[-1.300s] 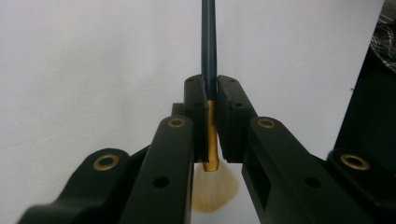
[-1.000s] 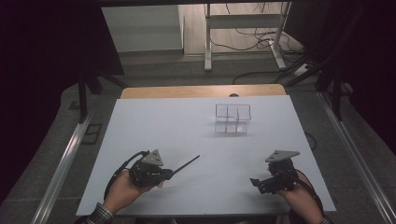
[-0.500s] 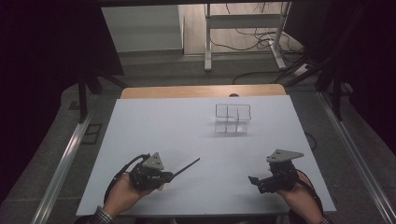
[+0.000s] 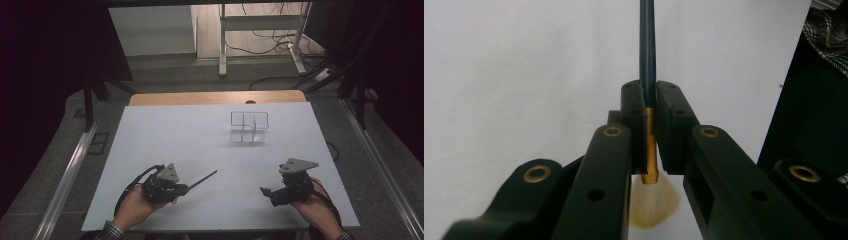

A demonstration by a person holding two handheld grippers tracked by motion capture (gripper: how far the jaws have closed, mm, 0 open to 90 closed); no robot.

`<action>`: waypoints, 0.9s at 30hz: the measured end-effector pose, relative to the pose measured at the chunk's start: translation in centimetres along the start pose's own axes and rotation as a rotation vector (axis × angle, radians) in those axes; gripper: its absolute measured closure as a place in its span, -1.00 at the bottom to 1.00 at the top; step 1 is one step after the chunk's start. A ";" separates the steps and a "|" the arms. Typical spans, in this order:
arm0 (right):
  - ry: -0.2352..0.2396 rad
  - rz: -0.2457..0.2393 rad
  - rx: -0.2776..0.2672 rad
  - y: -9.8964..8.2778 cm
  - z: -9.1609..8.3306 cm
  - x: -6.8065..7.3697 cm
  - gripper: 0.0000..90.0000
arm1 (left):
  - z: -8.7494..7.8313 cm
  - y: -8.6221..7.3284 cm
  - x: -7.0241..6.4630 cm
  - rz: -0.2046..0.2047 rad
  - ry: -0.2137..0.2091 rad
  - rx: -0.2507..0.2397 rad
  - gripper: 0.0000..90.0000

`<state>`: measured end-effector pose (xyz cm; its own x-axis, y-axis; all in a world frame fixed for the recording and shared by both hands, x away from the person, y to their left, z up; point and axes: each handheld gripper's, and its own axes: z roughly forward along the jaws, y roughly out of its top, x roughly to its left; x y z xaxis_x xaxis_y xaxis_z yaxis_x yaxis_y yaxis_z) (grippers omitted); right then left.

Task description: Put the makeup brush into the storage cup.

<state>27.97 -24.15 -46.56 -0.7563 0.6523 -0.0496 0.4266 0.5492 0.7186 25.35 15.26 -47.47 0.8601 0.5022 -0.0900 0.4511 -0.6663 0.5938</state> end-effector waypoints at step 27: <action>0.075 -0.106 0.036 3.6 2.3 2.1 -1.00 | 1.1 1.9 -0.1 0.059 -0.022 0.012 0.86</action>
<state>29.06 -19.60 -45.68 -0.8327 0.5493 -0.0706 0.3587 0.6321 0.6869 26.33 13.36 -47.19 0.8900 0.4501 -0.0727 0.4026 -0.7010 0.5886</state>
